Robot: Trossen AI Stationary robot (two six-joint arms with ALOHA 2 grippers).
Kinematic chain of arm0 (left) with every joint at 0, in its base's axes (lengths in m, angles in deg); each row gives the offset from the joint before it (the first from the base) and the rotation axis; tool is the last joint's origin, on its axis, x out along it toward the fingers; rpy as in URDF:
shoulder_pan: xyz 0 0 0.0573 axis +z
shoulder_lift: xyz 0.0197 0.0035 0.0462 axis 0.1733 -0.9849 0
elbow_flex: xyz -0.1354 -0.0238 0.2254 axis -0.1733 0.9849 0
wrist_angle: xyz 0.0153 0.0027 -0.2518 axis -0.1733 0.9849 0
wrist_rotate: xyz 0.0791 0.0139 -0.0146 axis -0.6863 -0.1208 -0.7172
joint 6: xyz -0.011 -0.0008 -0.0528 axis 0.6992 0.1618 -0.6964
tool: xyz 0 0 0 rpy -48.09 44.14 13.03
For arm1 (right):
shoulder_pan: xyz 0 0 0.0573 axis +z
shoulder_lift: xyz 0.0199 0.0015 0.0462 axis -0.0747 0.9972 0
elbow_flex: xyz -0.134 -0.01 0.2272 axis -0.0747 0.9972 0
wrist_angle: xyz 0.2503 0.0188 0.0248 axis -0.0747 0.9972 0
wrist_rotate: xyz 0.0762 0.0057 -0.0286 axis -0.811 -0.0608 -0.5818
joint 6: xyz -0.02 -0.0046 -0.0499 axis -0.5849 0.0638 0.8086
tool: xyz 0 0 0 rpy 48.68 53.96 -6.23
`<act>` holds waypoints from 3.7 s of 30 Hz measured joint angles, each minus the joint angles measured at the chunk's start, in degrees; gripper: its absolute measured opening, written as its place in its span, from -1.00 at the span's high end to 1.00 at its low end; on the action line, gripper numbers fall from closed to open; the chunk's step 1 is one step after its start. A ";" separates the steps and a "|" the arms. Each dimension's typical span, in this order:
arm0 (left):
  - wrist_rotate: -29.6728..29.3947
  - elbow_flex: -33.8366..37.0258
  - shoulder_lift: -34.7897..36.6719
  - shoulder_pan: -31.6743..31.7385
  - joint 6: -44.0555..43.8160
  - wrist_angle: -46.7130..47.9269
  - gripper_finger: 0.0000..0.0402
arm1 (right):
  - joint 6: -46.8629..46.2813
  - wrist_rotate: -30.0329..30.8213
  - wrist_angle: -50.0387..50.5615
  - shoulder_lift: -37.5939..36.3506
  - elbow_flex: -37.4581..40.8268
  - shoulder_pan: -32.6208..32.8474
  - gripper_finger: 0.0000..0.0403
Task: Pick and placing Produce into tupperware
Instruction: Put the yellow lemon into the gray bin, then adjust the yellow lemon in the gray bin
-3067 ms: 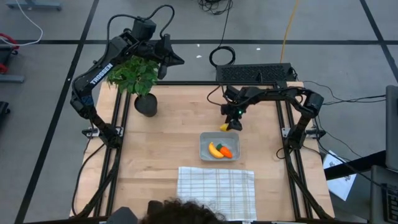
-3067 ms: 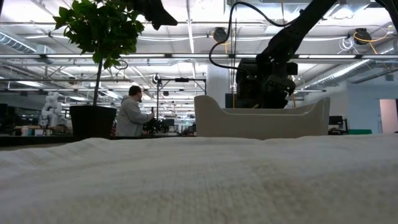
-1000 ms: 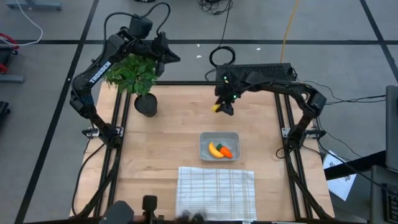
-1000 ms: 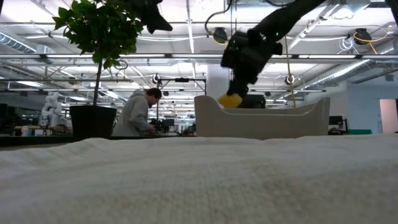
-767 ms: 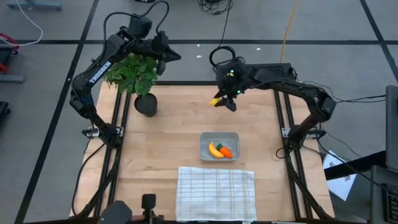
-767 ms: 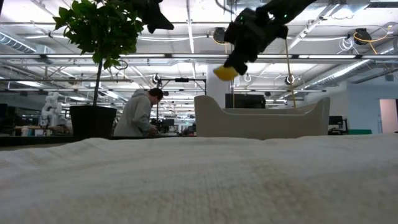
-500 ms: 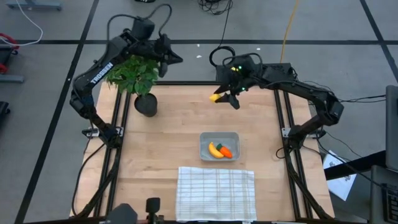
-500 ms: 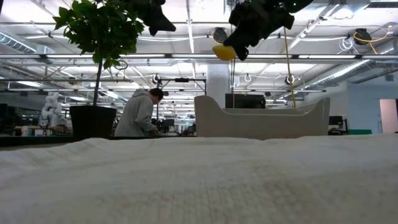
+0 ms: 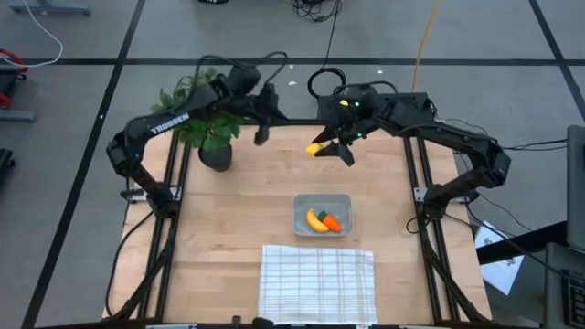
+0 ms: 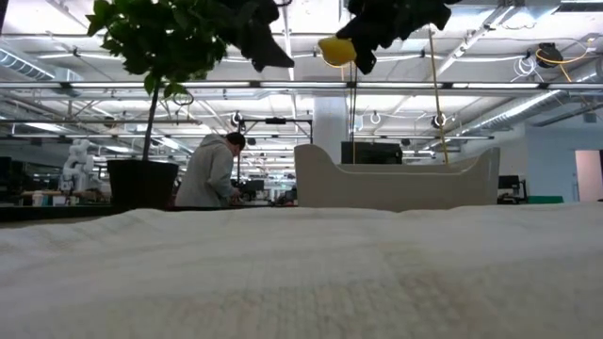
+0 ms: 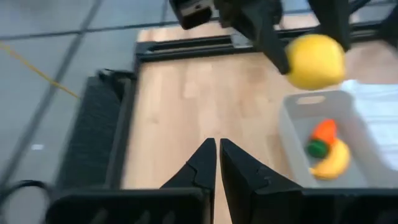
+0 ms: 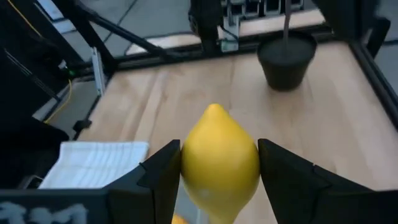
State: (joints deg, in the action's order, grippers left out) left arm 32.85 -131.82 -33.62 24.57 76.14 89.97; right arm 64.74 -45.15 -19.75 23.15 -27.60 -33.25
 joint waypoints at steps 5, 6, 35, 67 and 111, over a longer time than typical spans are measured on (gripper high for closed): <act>-7.91 -4.23 3.01 -3.49 -0.92 0.09 0.87 | -4.51 0.31 -5.71 -1.67 0.00 -0.04 0.07; -8.42 -5.62 4.08 -4.03 -1.58 0.42 0.87 | -6.05 0.34 -7.56 -1.91 0.00 0.12 0.07; -15.49 37.04 38.16 -25.97 -11.29 -29.58 0.87 | -6.20 4.72 -5.41 -17.72 0.02 6.69 0.10; -35.29 57.24 38.25 -33.69 -15.17 -44.94 0.87 | -3.38 20.94 -17.13 -47.73 34.28 1.91 0.09; -35.18 57.25 38.23 -33.21 -13.89 -43.48 0.87 | -6.14 32.93 -25.20 -36.37 41.90 21.60 0.69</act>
State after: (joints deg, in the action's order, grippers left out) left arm -2.33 -74.57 4.61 -8.64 62.25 46.49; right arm 58.60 -12.21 -44.95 -13.21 14.30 -11.65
